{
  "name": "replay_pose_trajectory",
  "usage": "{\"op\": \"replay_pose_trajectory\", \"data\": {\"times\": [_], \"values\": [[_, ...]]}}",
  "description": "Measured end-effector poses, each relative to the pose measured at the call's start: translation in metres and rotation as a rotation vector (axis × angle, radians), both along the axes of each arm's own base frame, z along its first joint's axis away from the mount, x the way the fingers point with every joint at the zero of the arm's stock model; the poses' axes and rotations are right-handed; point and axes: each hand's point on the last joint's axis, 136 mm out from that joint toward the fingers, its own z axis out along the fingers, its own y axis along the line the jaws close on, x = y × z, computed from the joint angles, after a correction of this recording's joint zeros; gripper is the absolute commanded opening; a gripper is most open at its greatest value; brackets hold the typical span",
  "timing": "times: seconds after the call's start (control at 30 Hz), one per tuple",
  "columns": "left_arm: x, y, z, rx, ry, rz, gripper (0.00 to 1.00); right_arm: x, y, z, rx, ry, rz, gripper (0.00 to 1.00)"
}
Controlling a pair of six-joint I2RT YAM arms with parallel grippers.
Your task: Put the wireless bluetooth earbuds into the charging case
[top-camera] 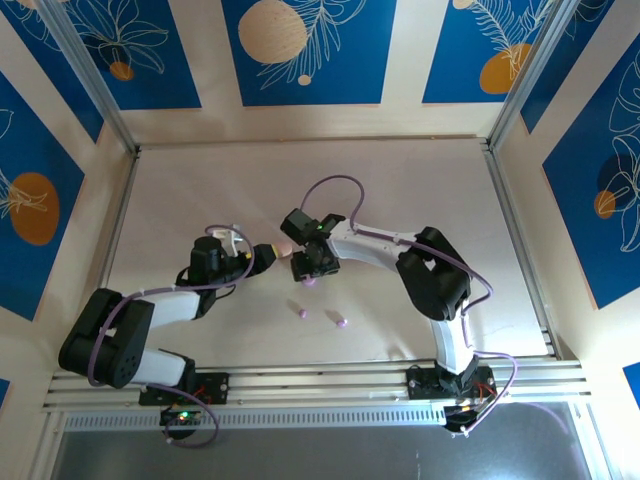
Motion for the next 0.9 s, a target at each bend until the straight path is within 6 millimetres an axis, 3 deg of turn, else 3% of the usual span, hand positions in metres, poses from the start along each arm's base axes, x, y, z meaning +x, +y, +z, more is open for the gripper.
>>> {"op": "replay_pose_trajectory", "data": {"times": [0.6,0.9], "values": [[0.000,0.001,0.000,-0.003,0.002,0.004,0.83,0.001,0.000,-0.001,-0.048,-0.002,0.029,0.57],[0.001,0.001,0.000,-0.007,0.004,0.006,0.84,0.000,-0.001,-0.013,-0.070,0.017,0.029,0.56]]}}
